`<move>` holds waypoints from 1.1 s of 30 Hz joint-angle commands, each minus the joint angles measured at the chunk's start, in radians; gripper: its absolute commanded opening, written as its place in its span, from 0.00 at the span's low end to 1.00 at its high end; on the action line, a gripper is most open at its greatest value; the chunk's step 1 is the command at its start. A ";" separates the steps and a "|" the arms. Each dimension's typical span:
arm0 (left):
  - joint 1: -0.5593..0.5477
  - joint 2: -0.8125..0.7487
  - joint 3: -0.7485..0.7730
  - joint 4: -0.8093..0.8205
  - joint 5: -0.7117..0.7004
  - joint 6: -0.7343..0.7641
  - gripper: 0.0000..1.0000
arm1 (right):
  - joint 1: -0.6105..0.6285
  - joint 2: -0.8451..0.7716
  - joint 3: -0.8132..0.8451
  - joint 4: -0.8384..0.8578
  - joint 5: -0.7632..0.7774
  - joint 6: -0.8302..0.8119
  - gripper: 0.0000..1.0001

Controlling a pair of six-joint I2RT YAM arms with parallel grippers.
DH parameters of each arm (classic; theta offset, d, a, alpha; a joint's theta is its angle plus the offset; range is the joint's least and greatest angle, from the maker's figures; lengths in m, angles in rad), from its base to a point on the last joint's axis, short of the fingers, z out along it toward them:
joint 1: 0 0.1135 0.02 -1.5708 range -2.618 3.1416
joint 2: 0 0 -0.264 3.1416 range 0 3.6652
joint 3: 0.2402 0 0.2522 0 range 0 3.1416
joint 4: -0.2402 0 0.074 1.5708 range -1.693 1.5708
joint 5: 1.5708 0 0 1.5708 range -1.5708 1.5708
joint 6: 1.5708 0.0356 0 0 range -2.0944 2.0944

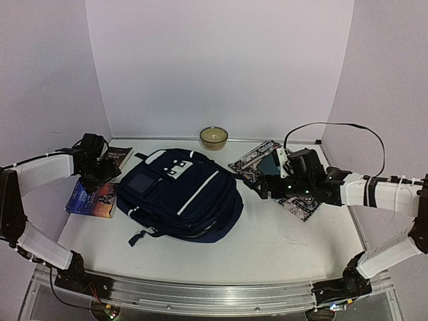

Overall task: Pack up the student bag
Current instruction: Place the largest pocket in the student bag, then move the book to the center of the board.

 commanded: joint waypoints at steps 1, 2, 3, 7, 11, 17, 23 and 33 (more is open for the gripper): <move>0.074 0.090 0.063 0.010 -0.063 -0.013 0.99 | 0.004 -0.035 -0.016 0.018 0.011 -0.029 0.94; 0.090 0.128 0.087 0.008 -0.071 -0.011 0.99 | 0.004 -0.035 -0.018 0.020 0.010 -0.032 0.95; 0.101 0.164 0.108 0.004 -0.082 -0.010 0.99 | 0.004 -0.036 -0.021 0.022 0.011 -0.035 0.95; 0.116 0.316 0.207 -0.007 -0.100 0.011 0.99 | 0.004 -0.046 -0.032 0.024 0.019 -0.043 0.95; 0.116 0.445 0.290 -0.019 -0.111 0.042 0.97 | 0.004 -0.061 -0.041 0.028 0.002 -0.054 0.95; 0.113 0.628 0.341 -0.060 -0.062 0.086 0.92 | 0.004 -0.070 -0.056 0.043 -0.027 -0.062 0.95; -0.021 0.625 0.201 -0.057 -0.005 0.092 0.89 | 0.004 -0.080 -0.056 0.042 -0.034 -0.062 0.95; -0.319 0.500 -0.019 -0.051 0.059 -0.001 0.85 | 0.004 -0.067 -0.031 0.041 -0.064 -0.060 0.94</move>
